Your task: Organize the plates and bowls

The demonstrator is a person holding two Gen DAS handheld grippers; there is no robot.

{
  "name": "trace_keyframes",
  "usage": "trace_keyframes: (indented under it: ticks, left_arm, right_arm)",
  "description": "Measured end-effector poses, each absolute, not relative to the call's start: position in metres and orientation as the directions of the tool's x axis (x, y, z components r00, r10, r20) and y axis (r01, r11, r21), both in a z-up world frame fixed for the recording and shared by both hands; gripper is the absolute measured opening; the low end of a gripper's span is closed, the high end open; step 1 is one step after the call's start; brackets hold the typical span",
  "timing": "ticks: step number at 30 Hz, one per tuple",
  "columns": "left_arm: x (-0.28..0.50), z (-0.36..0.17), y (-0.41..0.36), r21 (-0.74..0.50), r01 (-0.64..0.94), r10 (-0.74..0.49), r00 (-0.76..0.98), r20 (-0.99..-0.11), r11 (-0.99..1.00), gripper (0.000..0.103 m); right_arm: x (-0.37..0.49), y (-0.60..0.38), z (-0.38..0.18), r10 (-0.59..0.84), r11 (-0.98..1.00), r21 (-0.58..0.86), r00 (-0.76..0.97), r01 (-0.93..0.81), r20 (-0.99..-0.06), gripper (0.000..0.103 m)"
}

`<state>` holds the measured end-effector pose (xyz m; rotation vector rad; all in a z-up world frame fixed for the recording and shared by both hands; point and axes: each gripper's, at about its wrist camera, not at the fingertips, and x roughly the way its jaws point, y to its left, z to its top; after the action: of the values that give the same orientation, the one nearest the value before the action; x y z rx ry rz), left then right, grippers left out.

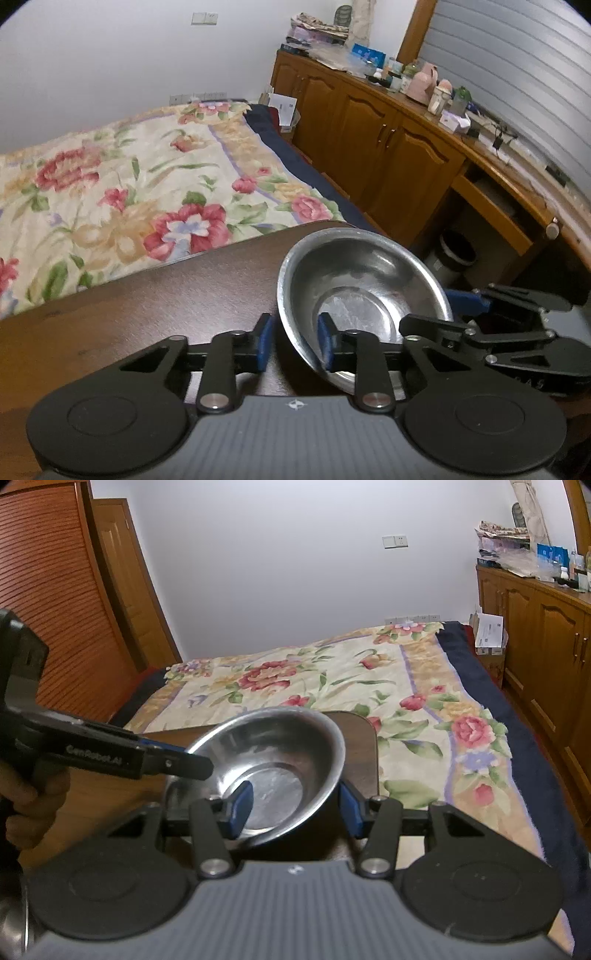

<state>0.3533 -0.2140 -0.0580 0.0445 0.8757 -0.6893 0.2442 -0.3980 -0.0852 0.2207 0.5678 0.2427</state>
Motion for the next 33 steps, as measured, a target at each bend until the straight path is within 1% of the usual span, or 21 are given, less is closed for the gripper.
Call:
trace_keyframes:
  ticks: [1,2,4,6,8,22,33]
  left_arm:
    - [0.353,-0.058,-0.214,-0.242,0.572,-0.542,0.438,-0.718,0.784,0.025]
    - [0.353,-0.058,-0.215,-0.244,0.573,-0.544,0.438,-0.716,0.783,0.021]
    - [0.352,-0.059,-0.215,-0.247,0.576,-0.546,0.432,-0.718,0.779,0.018]
    - [0.351,-0.059,-0.215,-0.253,0.576,-0.551,0.430,-0.716,0.778,0.018]
    - [0.349,-0.057,-0.215,-0.238,0.581,-0.548,0.444,-0.709,0.778,0.018]
    - [0.320,-0.025,-0.211,-0.200,0.624,-0.581,0.496,-0.646,0.755,0.018]
    - [0.292,0.011,-0.190,-0.174,0.639,-0.600,0.543,-0.588,0.749,0.018]
  right_arm:
    - [0.244,-0.399,-0.086,0.291,0.946,0.279,0.814,-0.166,-0.502,0.052]
    - [0.245,-0.398,-0.087,0.293,0.945,0.283,0.814,-0.166,-0.502,0.051]
    - [0.245,-0.398,-0.088,0.294,0.944,0.285,0.813,-0.165,-0.503,0.047]
    - [0.244,-0.397,-0.089,0.291,0.944,0.287,0.812,-0.159,-0.506,0.045]
    - [0.242,-0.396,-0.089,0.286,0.946,0.283,0.811,-0.156,-0.509,0.040]
    - [0.221,-0.395,-0.067,0.268,0.953,0.256,0.840,-0.160,-0.472,0.037]
    - [0.201,-0.384,-0.034,0.264,0.957,0.230,0.865,-0.179,-0.426,0.034]
